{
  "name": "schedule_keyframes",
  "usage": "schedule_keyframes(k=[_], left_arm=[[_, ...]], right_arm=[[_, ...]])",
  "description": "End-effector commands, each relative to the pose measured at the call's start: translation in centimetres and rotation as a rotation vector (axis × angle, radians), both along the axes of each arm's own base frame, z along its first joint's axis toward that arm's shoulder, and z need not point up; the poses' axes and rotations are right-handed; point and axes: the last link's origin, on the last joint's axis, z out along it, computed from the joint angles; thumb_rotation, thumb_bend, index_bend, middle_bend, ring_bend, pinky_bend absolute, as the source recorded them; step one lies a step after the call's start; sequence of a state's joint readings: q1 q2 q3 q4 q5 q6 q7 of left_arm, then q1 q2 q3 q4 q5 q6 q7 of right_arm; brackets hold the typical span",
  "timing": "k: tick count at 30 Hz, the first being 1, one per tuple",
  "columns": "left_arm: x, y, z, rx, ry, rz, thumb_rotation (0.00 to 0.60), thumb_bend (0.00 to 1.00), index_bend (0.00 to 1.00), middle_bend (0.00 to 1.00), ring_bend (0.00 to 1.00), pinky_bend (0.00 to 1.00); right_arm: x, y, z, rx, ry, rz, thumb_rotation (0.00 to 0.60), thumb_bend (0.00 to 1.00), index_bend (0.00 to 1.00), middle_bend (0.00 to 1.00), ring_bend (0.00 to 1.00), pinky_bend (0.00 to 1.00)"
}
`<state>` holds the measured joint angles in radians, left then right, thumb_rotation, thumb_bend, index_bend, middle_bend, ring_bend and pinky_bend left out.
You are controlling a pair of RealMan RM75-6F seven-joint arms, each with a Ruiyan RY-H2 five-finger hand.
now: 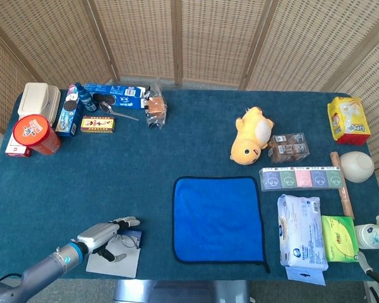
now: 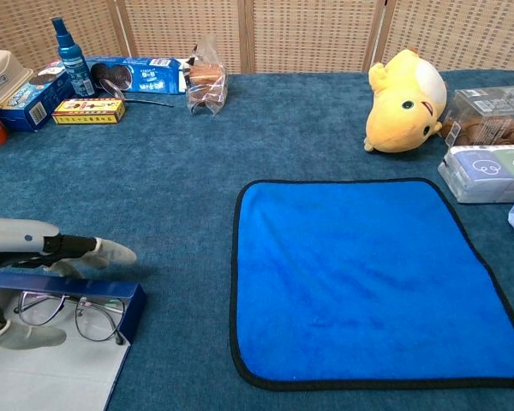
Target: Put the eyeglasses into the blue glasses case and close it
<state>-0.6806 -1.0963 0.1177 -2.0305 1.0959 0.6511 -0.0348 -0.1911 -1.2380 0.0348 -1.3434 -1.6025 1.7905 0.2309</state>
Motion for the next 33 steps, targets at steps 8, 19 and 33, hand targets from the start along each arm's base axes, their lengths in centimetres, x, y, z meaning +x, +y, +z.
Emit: schedule_keyframes(k=[8, 19, 33], left_arm=[[-0.4, -1.0, 0.4, 0.002, 0.0, 0.014, 0.537, 0.32, 0.0, 0.01, 0.0, 0.11], [-0.5, -1.7, 0.3, -0.011, -0.003, 0.01, 0.534, 0.32, 0.0, 0.01, 0.0, 0.11], [-0.7, -2.4, 0.5, -0.011, -0.007, 0.02, 0.532, 0.32, 0.0, 0.01, 0.0, 0.11]], right_arm=[[0.1, -0.1, -0.1, 0.006, -0.002, 0.007, 0.566, 0.29, 0.11, 0.24, 0.22, 0.18], [0.0, 0.0, -0.1, 0.005, -0.001, 0.006, 0.567, 0.29, 0.11, 0.24, 0.22, 0.18], [0.0, 0.1, 0.0, 0.006, -0.002, 0.008, 0.568, 0.29, 0.11, 0.24, 0.22, 0.18]])
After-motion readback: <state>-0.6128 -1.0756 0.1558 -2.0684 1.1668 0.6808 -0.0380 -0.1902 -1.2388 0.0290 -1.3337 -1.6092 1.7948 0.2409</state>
